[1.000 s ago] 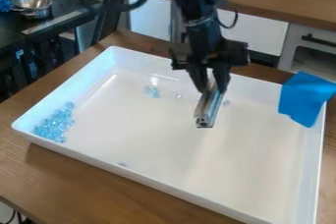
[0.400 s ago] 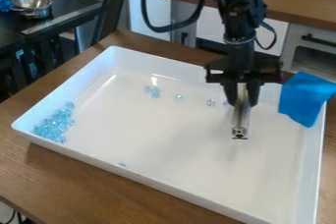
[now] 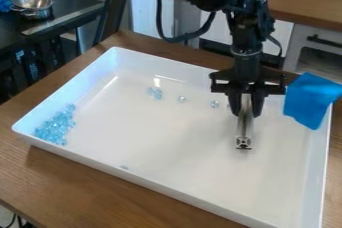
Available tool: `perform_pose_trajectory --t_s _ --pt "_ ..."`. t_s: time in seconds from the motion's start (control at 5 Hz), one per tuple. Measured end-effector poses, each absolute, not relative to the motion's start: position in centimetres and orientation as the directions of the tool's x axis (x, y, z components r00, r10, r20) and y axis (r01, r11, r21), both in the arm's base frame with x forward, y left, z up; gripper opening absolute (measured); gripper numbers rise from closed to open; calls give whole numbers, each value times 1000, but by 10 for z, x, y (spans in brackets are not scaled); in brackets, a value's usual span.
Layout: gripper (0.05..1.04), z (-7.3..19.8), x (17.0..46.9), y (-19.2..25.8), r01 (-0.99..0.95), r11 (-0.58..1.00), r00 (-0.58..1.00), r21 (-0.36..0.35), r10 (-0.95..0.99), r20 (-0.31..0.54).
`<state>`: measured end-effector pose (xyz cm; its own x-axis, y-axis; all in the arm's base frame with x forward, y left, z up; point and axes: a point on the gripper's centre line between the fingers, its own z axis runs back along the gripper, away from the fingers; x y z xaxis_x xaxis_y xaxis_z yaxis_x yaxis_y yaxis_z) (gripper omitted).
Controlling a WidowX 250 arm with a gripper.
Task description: Sweep into pile
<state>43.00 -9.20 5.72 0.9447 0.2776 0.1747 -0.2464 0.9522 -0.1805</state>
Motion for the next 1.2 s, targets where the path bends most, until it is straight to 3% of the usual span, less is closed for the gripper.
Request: perform_pose_trajectory --t_s 0.6,1.2 --pt "347 49 421 -51 -255 950 940 -180 287 185" --pt "347 62 422 46 -425 878 874 -220 461 151"
